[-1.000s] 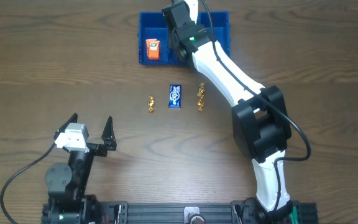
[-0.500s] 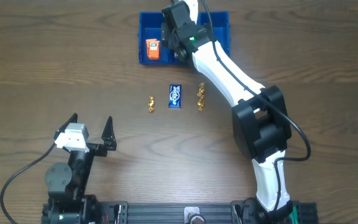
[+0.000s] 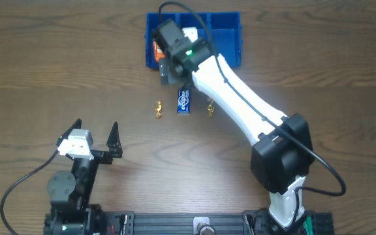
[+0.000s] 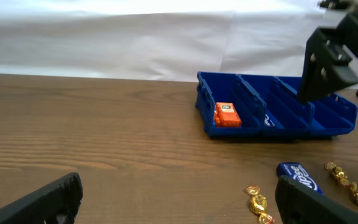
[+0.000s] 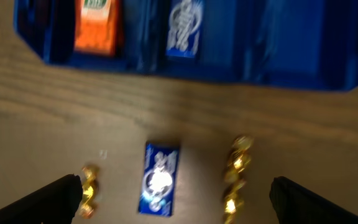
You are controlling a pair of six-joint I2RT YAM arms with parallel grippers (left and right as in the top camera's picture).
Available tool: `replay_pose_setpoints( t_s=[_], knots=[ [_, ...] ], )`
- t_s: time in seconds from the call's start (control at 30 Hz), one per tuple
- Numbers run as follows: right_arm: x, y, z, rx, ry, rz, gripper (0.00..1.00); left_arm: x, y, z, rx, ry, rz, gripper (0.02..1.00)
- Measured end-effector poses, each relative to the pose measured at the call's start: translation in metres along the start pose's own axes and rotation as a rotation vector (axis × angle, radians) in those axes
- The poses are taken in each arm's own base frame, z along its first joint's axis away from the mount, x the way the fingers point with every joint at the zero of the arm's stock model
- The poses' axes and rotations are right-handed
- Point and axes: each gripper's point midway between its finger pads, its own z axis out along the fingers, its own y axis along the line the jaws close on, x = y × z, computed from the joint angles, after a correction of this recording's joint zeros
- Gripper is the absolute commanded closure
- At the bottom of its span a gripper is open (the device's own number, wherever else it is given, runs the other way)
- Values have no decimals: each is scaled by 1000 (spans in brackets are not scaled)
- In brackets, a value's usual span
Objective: Sort Candies Into Trays
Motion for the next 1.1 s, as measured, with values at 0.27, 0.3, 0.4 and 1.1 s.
replay_pose_setpoints(
  t_s=[0.27, 0.3, 0.4, 1.1],
  knots=[
    [54, -1, 68, 57, 173, 56, 1, 0, 0, 0, 0, 0, 0, 20],
    [58, 1, 77, 56, 188, 57, 1, 0, 0, 0, 0, 0, 0, 20],
    [70, 6, 99, 55, 225, 63, 1, 0, 0, 0, 0, 0, 0, 20],
    [80, 17, 107, 27, 259, 93, 827, 0, 0, 0, 0, 0, 0, 20]
  ],
)
